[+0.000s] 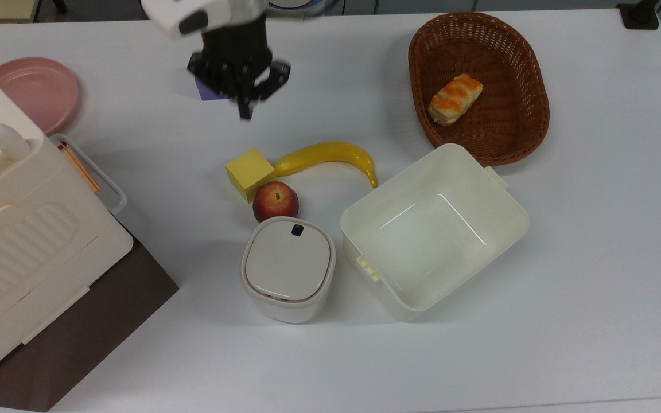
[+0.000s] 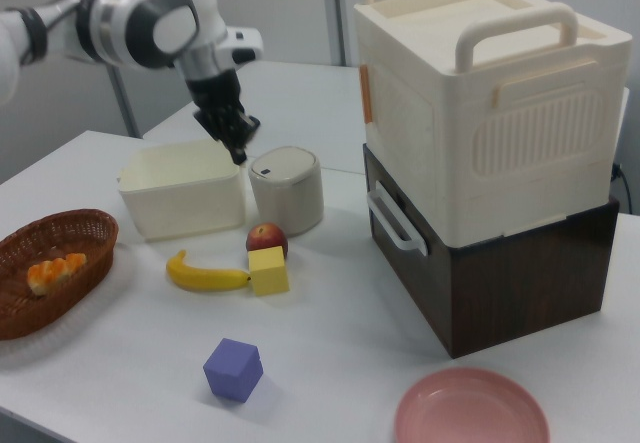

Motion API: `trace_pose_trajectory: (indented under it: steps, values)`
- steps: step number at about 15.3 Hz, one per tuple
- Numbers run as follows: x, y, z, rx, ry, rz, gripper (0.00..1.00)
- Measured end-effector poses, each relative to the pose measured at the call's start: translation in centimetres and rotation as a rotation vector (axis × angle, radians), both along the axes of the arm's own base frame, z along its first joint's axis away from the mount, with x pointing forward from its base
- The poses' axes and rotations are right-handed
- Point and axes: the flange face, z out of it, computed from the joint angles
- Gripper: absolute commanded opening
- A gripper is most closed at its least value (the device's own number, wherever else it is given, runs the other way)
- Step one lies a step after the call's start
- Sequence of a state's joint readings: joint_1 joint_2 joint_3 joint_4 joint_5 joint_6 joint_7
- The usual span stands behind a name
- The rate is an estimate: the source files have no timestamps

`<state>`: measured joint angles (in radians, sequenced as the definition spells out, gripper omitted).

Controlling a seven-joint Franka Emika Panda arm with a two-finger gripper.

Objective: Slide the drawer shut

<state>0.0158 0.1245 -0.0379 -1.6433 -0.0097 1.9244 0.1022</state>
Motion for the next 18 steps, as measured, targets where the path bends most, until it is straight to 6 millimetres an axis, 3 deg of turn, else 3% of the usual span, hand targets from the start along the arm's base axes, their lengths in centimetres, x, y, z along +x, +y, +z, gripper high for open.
trace_pose_trajectory:
  steps: [1, 2, 3, 6, 18]
  values:
    - [-0.6, 0.1, 1.5, 0.020, 0.012, 0.017, 0.29]
    - [-1.3, 0.0, 3.0, 0.035, 0.024, 0.036, 0.84]
    - [-2.0, -0.3, 4.2, 0.041, 0.036, 0.055, 1.00]
    - [-3.7, -1.0, 6.3, 0.048, 0.053, 0.092, 1.00]
    - [-3.9, -0.3, 6.5, 0.053, 0.058, 0.066, 1.00]
